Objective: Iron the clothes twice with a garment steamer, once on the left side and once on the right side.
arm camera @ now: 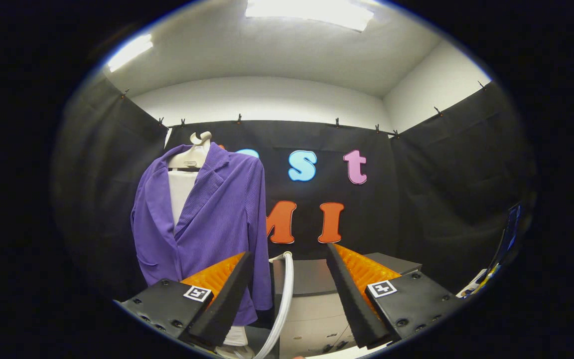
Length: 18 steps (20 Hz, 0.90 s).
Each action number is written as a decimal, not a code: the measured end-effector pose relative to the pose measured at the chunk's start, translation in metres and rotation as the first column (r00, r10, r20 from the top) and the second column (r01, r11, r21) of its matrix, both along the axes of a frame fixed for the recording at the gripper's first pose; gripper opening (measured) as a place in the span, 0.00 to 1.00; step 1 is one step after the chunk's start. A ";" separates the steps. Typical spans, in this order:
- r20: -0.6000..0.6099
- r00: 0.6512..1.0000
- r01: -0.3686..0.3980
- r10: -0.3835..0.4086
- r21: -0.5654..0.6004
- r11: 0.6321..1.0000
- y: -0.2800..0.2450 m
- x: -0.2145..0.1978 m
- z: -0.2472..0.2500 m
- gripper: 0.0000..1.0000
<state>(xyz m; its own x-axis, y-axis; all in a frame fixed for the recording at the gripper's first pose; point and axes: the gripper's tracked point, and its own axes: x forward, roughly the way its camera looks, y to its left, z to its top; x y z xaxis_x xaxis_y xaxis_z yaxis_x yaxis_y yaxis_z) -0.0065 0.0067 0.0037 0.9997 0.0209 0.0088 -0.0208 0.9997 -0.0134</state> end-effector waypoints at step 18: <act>0.016 0.983 -0.183 0.182 0.015 0.983 -0.006 -0.014 0.019 0.98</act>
<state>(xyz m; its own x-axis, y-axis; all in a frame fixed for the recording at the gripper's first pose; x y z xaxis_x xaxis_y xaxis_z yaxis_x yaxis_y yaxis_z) -0.0201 0.0011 0.0223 0.9790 0.2026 0.0247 -0.2027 0.9792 0.0013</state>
